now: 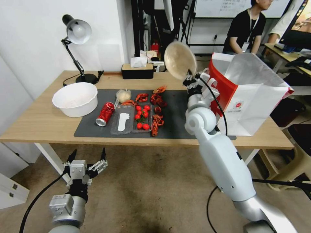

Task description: Pick up the trash from the table and place it into the takeout bag.

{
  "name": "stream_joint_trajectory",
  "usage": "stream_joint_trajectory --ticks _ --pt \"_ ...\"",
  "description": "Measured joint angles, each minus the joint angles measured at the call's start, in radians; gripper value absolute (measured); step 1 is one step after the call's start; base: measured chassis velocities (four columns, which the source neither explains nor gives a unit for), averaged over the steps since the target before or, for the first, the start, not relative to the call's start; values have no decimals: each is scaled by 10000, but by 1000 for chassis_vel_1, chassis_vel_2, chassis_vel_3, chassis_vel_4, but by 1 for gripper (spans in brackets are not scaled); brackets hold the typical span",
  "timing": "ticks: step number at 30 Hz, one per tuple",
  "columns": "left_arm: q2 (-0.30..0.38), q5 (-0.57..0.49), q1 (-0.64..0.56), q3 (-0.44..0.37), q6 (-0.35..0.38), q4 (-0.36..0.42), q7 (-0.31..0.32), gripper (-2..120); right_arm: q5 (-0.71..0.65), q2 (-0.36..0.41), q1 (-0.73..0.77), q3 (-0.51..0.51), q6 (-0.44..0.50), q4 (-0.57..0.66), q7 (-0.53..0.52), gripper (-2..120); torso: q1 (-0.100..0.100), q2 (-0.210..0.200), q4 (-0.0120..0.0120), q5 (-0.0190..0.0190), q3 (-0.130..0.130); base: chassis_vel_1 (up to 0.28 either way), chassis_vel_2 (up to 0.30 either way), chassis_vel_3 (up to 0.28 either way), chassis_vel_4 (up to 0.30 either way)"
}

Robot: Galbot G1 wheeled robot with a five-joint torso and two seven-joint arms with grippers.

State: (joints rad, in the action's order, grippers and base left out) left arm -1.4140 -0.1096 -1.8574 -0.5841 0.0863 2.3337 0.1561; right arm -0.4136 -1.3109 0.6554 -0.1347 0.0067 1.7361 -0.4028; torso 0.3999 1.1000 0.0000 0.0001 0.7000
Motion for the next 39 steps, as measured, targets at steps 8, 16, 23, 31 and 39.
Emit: stream_joint_trajectory --ticks 8,16,23,31,39 --pt "-55 19 -32 -35 -1 8 2 100 2113 491 109 -601 -188 975 -720 0 1 0 0 -1 0 0 0 0 0" --pt "-42 -2 5 -57 -27 -57 11 100 1205 1480 1130 -1610 -2898 3190 -3079 0 0 0 -3 1 -1 0 0 0 0" --pt "-41 1 94 35 -32 -171 11 100 290 1938 1999 -2147 -3203 3748 -3679 1 0 0 -1 2 -1 0 0 0 0" --pt "-17 5 151 66 -29 -157 9 100 282 1850 2260 -2260 -3046 3640 -3599 30 0 0 1 0 0 0 0 0 0" --pt "14 -15 149 30 -24 -114 7 100 260 1792 2231 -2181 -2899 3632 -3345 59 0 0 0 -1 0 0 0 0 0"
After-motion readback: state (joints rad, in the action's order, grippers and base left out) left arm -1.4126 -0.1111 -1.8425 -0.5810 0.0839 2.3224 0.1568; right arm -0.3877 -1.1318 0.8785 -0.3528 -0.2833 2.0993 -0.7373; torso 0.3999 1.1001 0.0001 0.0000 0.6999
